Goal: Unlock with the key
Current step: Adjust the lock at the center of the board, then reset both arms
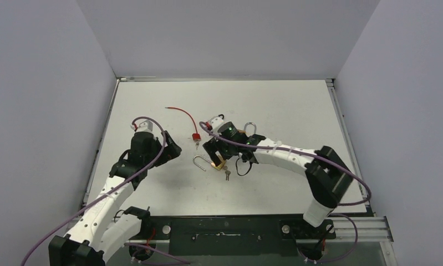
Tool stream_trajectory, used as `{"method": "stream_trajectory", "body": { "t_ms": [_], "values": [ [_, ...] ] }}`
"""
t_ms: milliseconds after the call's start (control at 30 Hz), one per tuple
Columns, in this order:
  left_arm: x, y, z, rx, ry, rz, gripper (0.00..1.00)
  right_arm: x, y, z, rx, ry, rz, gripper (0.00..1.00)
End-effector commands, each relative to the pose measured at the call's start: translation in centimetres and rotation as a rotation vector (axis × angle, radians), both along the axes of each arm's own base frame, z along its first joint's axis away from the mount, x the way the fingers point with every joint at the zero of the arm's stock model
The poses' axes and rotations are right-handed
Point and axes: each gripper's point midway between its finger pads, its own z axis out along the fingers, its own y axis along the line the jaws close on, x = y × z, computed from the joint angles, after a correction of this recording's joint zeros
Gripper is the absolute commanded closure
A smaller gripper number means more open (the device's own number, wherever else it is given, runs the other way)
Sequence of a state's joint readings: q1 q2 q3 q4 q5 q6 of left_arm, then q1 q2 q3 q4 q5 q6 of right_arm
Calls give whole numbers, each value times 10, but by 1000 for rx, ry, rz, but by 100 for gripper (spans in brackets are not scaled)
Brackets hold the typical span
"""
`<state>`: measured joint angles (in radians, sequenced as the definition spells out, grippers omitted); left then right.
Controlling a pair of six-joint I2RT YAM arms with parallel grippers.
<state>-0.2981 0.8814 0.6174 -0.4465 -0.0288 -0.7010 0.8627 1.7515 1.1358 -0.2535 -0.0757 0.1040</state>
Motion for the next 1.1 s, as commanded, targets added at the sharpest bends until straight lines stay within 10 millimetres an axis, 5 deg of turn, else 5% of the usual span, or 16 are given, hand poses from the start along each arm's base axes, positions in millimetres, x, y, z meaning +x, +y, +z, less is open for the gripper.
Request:
{"method": "stream_trajectory", "body": {
  "t_ms": [0,167,367,567,800,1067],
  "values": [
    [12,21,44,107,-127,32,6,36,-29,108,211,-252,-275,11],
    [7,44,84,195,-255,76,5,32,-111,164,174,-425,-560,2],
    [-10,72,154,266,-412,159,5,5,-206,237,107,-604,-825,0],
    [-37,98,217,316,-531,233,3,-30,-275,300,214,-750,-1032,0],
    [-62,112,255,344,-575,254,3,-57,-314,337,282,-812,-1102,0],
    [-64,115,254,358,-547,263,3,-61,-316,336,288,-807,-1100,0]
  ]
}}
